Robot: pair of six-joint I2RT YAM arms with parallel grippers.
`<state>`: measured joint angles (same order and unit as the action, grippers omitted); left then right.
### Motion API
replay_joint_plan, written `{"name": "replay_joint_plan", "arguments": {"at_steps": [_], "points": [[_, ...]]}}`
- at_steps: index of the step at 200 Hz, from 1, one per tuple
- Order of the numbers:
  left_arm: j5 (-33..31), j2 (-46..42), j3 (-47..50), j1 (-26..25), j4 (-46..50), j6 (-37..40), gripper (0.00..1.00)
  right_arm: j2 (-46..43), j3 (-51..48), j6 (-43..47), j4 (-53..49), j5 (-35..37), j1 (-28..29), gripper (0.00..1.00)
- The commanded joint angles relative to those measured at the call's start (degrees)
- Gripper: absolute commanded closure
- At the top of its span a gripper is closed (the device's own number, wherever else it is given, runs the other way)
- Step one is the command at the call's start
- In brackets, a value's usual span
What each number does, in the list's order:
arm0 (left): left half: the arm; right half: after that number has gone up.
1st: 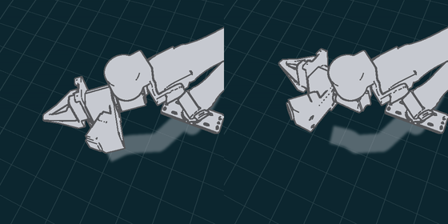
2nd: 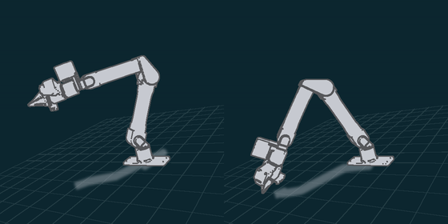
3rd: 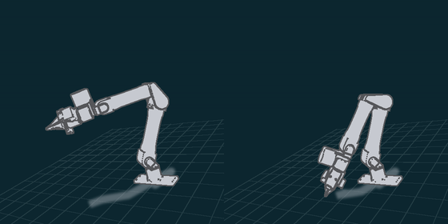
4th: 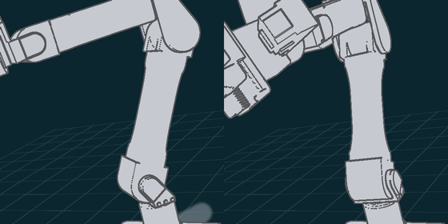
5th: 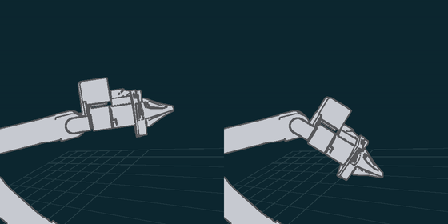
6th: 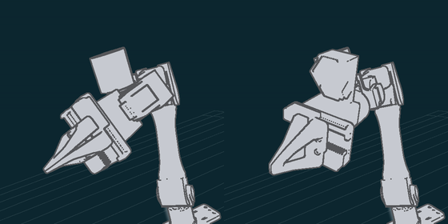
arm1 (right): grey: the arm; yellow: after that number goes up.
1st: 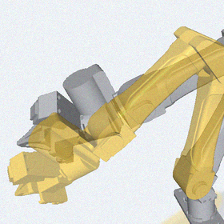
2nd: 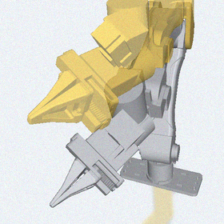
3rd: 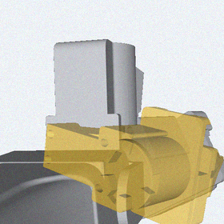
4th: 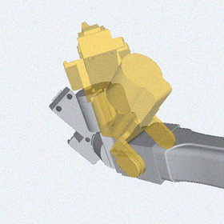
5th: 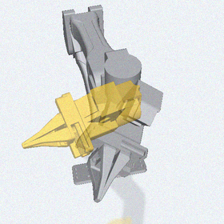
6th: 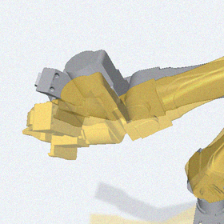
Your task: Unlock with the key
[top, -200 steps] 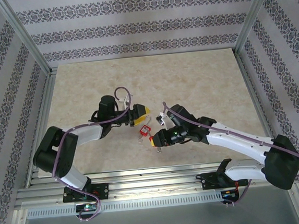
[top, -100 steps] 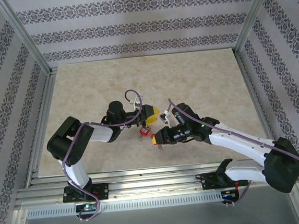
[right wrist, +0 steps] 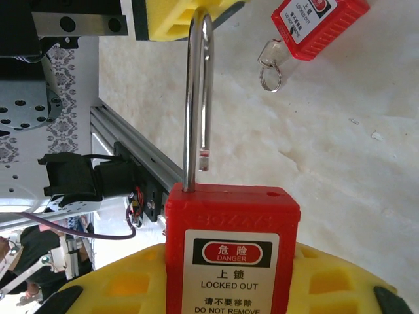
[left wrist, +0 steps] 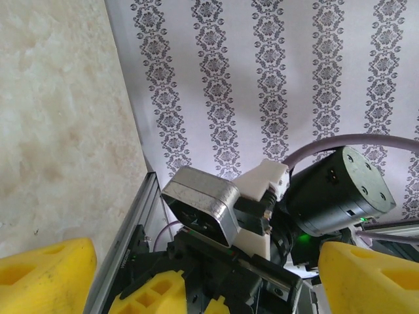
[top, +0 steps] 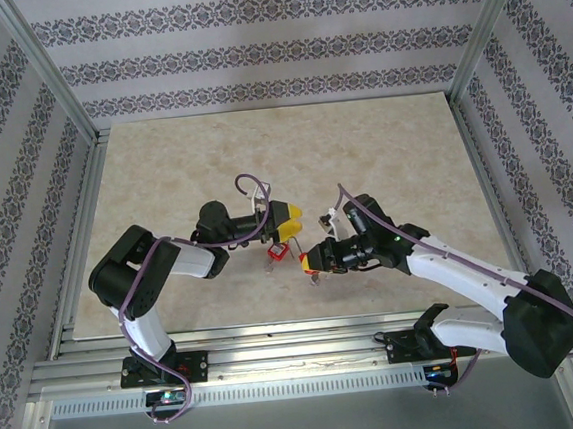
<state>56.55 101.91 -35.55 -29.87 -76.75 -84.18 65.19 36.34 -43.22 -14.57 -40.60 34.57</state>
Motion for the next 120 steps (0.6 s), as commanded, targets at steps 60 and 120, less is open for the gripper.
{"name": "replay_joint_plan", "arguments": {"at_steps": [60,120], "points": [[4.4,-1.1,1.1,-2.6,-4.3,-1.1,0.12,-1.1,0.3,5.1,-5.3,3.7,-2.9,0.94],[3.6,6.7,-2.9,-3.7,-4.9,-0.3,0.11,1.4,-5.9,2.7,1.3,7.7,-2.4,0.96]]}}
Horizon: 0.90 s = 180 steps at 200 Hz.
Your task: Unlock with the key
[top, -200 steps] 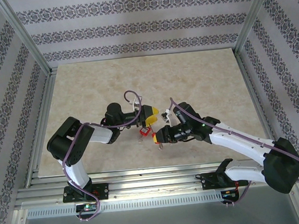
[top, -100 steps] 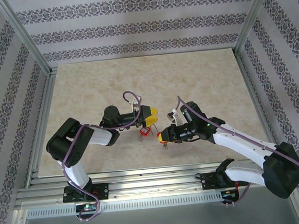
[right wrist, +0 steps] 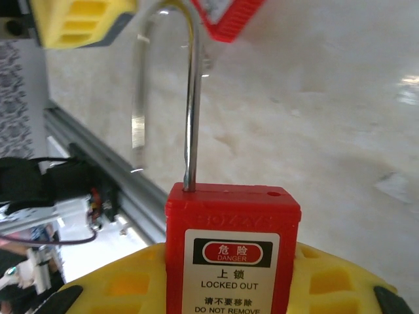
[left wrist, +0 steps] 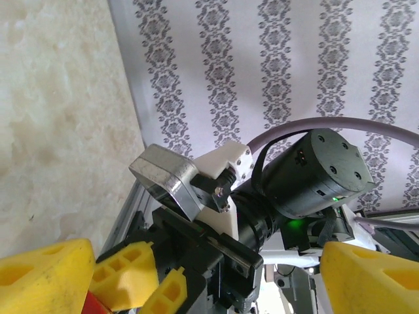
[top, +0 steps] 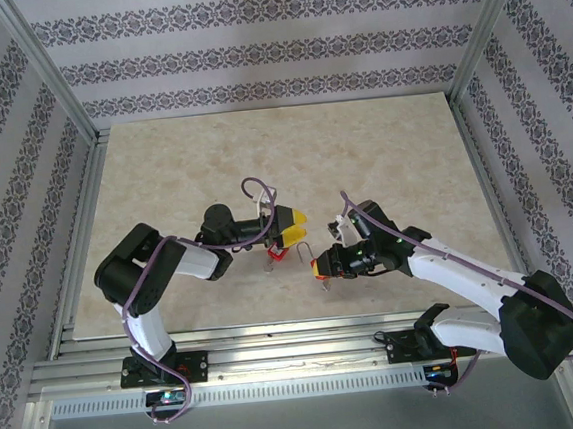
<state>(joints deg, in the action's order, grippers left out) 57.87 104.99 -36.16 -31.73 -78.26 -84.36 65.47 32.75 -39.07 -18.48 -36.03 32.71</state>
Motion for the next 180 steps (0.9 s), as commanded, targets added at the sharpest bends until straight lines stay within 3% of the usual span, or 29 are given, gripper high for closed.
{"name": "replay_joint_plan", "arguments": {"at_steps": [1,50,115,139,180], "points": [[2.3,3.8,-2.4,-2.0,-3.4,-0.1,0.11,1.2,-2.4,-1.4,5.4,3.2,-0.5,0.96],[2.2,8.4,-5.4,-2.6,-3.4,0.6,0.09,6.6,-4.0,-1.9,9.2,5.9,-0.4,0.97],[1.1,4.2,-5.6,0.6,-0.3,3.1,0.00,4.5,-4.9,-3.9,10.0,3.4,1.0,0.97],[0.3,-1.8,-6.7,2.0,14.2,12.9,0.00,5.0,-5.2,-4.7,10.3,3.3,1.1,0.97],[-5.5,-14.3,-13.6,2.6,55.6,38.6,0.00,10.7,-3.3,-3.7,8.5,3.1,0.1,0.97]]}}
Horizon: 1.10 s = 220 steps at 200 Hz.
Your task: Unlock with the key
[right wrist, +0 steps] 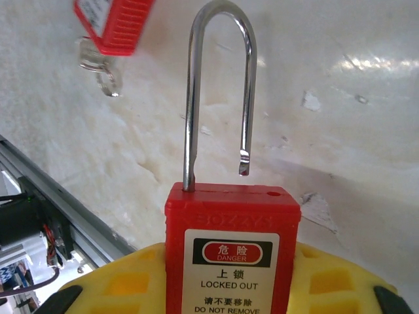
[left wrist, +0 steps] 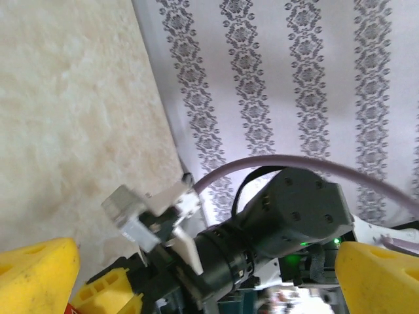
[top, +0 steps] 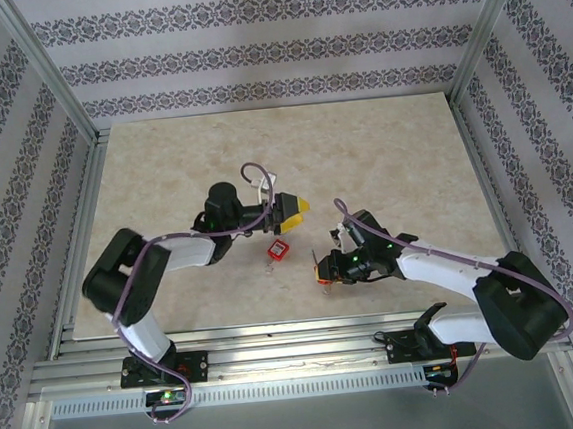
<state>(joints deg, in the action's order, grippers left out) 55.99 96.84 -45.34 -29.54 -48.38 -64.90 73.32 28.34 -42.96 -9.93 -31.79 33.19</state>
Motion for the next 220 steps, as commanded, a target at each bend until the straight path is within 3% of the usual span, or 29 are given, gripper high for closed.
{"name": "replay_joint_plan", "arguments": {"at_steps": [1,25,61,94,147,220], "points": [[-3.7,-6.3,-4.6,0.5,26.4,19.4,0.00,3.0,1.1,0.2,-0.1,-1.2,-0.5,0.97],[-4.3,-9.0,-6.3,1.6,33.9,23.4,0.01,4.6,1.9,0.7,-0.8,-0.7,-1.2,0.97],[-4.2,-10.1,-5.2,3.0,34.3,23.5,0.00,3.7,1.4,1.4,-2.6,-0.3,-3.0,0.96],[-4.0,-9.7,-4.9,3.2,34.1,23.6,0.00,-0.2,-0.3,0.2,-0.3,-4.1,-4.9,0.96],[-6.4,-10.8,-5.1,4.8,36.0,24.7,0.00,-2.6,0.8,-6.5,4.7,-8.1,0.8,0.94],[-8.4,-14.7,-6.0,8.6,41.6,27.4,0.00,6.3,-0.2,-15.5,17.9,-12.0,5.2,0.93]]}}
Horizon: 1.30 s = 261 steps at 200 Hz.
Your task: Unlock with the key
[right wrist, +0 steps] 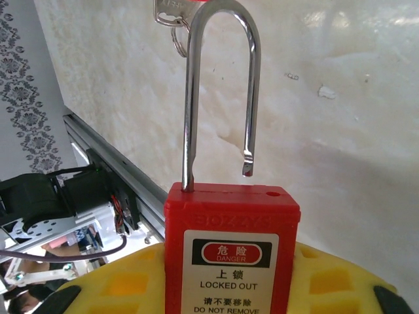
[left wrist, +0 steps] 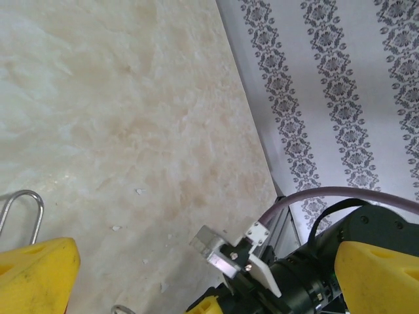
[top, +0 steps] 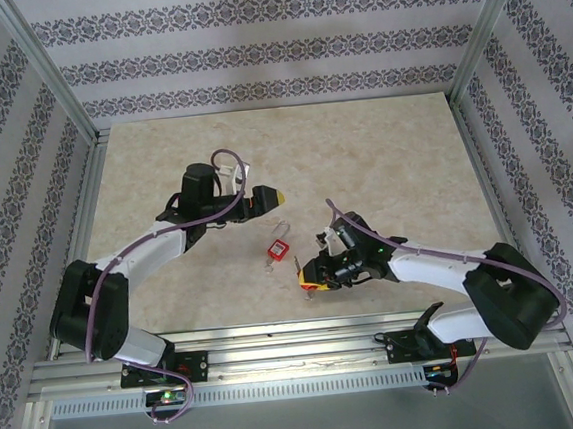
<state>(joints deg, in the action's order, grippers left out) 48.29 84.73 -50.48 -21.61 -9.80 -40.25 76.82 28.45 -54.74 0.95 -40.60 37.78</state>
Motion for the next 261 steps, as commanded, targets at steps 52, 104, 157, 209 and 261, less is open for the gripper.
{"name": "replay_joint_plan", "arguments": {"at_steps": [52,104,157,209,261], "points": [[-1.3,-3.8,-1.0,0.9,5.2,3.8,0.00,7.4,-0.3,-4.3,9.4,-4.1,0.6,0.93],[-1.2,-3.8,-1.4,1.0,5.5,4.0,0.00,7.9,-1.8,-3.3,7.0,-3.2,-1.9,0.93],[-1.2,-3.3,-1.6,1.0,5.3,4.0,0.00,5.0,-2.5,0.5,0.6,-2.8,-6.6,0.92],[-1.8,-3.8,-2.4,1.0,7.3,5.5,0.00,2.4,1.8,8.9,-15.3,9.4,-6.8,0.93],[-3.2,-6.9,-4.7,1.2,11.8,8.2,0.00,4.7,12.7,11.9,-29.6,32.4,-2.2,0.93]]}}
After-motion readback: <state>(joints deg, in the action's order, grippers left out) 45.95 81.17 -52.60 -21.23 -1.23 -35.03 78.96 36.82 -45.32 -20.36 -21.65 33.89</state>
